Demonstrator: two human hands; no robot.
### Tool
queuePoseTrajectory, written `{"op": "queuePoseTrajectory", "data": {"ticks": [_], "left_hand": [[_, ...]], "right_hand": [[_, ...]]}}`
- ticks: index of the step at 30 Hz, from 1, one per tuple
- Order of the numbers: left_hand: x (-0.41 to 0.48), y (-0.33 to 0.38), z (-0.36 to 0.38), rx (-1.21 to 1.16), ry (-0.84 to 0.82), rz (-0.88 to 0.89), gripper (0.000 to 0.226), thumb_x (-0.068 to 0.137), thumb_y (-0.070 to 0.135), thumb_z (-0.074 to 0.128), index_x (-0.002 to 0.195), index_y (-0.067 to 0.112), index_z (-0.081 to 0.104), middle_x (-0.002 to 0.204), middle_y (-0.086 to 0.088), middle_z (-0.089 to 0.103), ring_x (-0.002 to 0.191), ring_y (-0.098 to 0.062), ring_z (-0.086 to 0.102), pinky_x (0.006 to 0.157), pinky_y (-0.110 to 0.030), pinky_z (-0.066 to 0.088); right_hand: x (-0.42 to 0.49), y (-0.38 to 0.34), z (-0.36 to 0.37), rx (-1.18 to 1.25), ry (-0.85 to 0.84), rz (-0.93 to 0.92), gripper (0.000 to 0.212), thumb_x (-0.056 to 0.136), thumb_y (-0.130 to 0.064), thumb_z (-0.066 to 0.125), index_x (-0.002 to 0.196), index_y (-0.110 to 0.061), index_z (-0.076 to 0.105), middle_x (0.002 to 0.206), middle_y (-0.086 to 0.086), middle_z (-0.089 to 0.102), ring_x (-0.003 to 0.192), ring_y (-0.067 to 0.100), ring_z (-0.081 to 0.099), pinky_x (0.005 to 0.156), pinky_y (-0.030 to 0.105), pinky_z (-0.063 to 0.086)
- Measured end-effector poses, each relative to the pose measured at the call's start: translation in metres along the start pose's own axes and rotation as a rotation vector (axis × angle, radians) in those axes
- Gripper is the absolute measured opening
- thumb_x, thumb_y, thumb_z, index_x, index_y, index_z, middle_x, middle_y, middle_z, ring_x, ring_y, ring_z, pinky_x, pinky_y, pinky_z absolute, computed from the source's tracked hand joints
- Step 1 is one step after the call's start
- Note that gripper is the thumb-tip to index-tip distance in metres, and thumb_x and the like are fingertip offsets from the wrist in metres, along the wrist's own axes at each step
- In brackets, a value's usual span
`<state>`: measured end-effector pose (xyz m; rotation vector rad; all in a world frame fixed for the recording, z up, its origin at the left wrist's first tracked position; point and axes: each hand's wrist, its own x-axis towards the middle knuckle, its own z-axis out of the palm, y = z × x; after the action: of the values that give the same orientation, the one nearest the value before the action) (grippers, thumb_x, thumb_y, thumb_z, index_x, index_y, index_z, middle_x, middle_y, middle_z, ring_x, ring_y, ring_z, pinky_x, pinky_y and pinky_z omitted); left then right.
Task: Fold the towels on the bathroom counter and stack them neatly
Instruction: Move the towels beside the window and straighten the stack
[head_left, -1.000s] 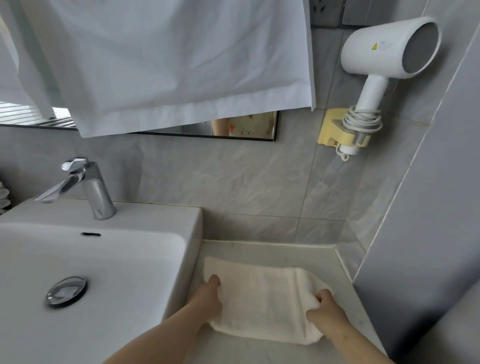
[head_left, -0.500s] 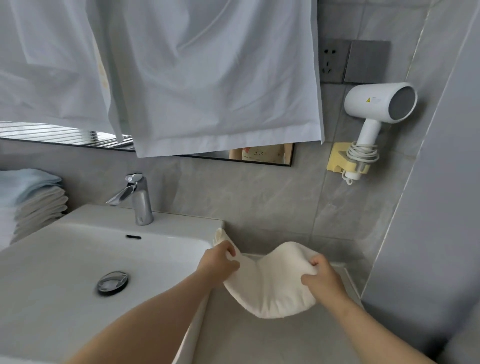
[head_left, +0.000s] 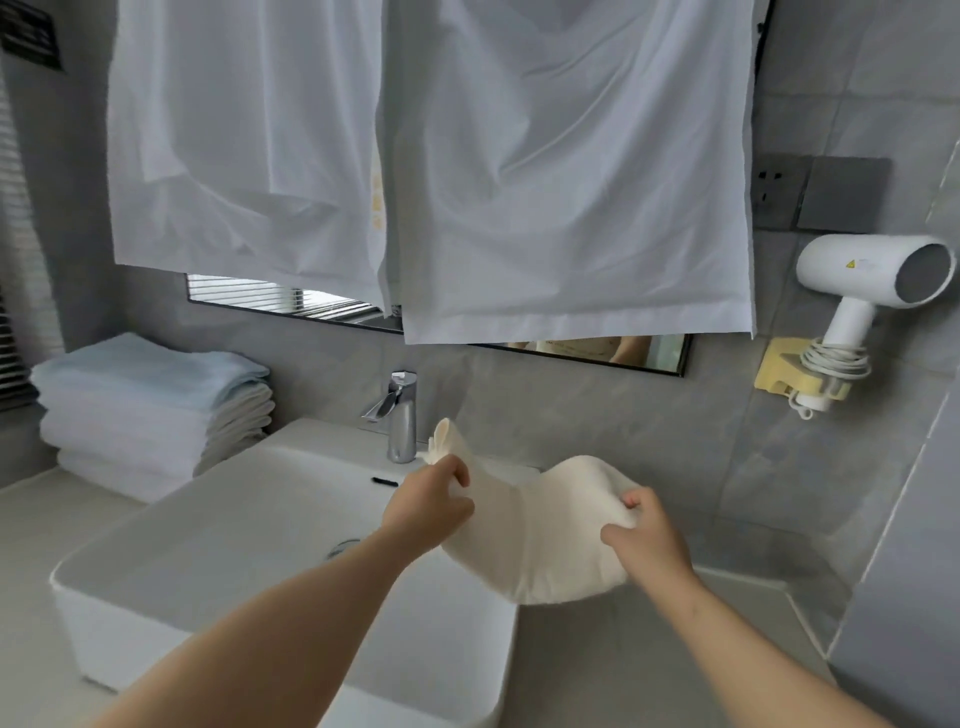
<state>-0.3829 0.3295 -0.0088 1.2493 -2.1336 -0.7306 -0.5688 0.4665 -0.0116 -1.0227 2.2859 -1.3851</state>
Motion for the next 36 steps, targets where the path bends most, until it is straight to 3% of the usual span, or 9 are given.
{"op": "queuePoseTrajectory", "data": {"ticks": [4, 12, 22, 30, 33, 36], "left_hand": [[-0.005, -0.047, -0.05, 0.107, 0.058, 0.013, 0.02, 0.076, 0.016, 0.053, 0.09, 0.029, 0.048, 0.092, 0.001, 0.052, 0.082, -0.021, 0.048, 0.065, -0.027, 0.039], [-0.037, -0.154, -0.17, 0.254, 0.174, -0.06, 0.02, 0.077, 0.019, 0.051, 0.094, 0.029, 0.049, 0.094, 0.0, 0.055, 0.081, -0.022, 0.054, 0.067, -0.031, 0.046], [-0.102, -0.27, -0.311, 0.408, 0.35, -0.206, 0.026, 0.077, 0.02, 0.057, 0.102, 0.025, 0.054, 0.094, 0.004, 0.05, 0.082, -0.021, 0.049, 0.067, -0.029, 0.041], [-0.126, -0.321, -0.378, 0.485, 0.431, -0.31, 0.024, 0.081, 0.022, 0.054, 0.104, 0.027, 0.051, 0.099, 0.006, 0.051, 0.083, -0.02, 0.052, 0.065, -0.028, 0.039], [-0.122, -0.332, -0.394, 0.518, 0.432, -0.331, 0.024, 0.082, 0.022, 0.052, 0.106, 0.028, 0.05, 0.098, 0.007, 0.048, 0.081, -0.02, 0.051, 0.064, -0.027, 0.038], [-0.104, -0.337, -0.413, 0.577, 0.466, -0.318, 0.023, 0.084, 0.021, 0.049, 0.106, 0.029, 0.05, 0.096, 0.007, 0.048, 0.08, -0.02, 0.05, 0.063, -0.027, 0.036]], "right_hand": [[-0.008, -0.026, 0.052, 0.054, -0.028, -0.04, 0.03, 0.074, -0.002, 0.059, 0.097, -0.015, 0.047, 0.087, 0.003, 0.053, 0.078, 0.023, 0.051, 0.064, 0.03, 0.039], [-0.053, -0.106, 0.168, 0.083, -0.189, -0.111, 0.029, 0.077, -0.007, 0.059, 0.101, -0.019, 0.048, 0.084, -0.006, 0.051, 0.074, 0.014, 0.049, 0.057, 0.026, 0.036], [-0.119, -0.2, 0.31, 0.106, -0.417, -0.239, 0.03, 0.078, -0.007, 0.059, 0.101, -0.02, 0.047, 0.085, -0.005, 0.05, 0.082, 0.023, 0.052, 0.066, 0.029, 0.039], [-0.14, -0.26, 0.376, 0.06, -0.533, -0.364, 0.03, 0.081, -0.004, 0.056, 0.102, -0.02, 0.042, 0.092, -0.002, 0.05, 0.086, 0.023, 0.048, 0.068, 0.029, 0.036], [-0.138, -0.279, 0.397, 0.046, -0.548, -0.395, 0.028, 0.082, -0.004, 0.055, 0.102, -0.018, 0.042, 0.093, -0.001, 0.048, 0.081, 0.019, 0.046, 0.064, 0.029, 0.033], [-0.135, -0.296, 0.419, 0.036, -0.548, -0.42, 0.025, 0.084, -0.004, 0.052, 0.101, -0.018, 0.04, 0.082, -0.007, 0.042, 0.067, 0.004, 0.033, 0.054, 0.022, 0.027]]}}
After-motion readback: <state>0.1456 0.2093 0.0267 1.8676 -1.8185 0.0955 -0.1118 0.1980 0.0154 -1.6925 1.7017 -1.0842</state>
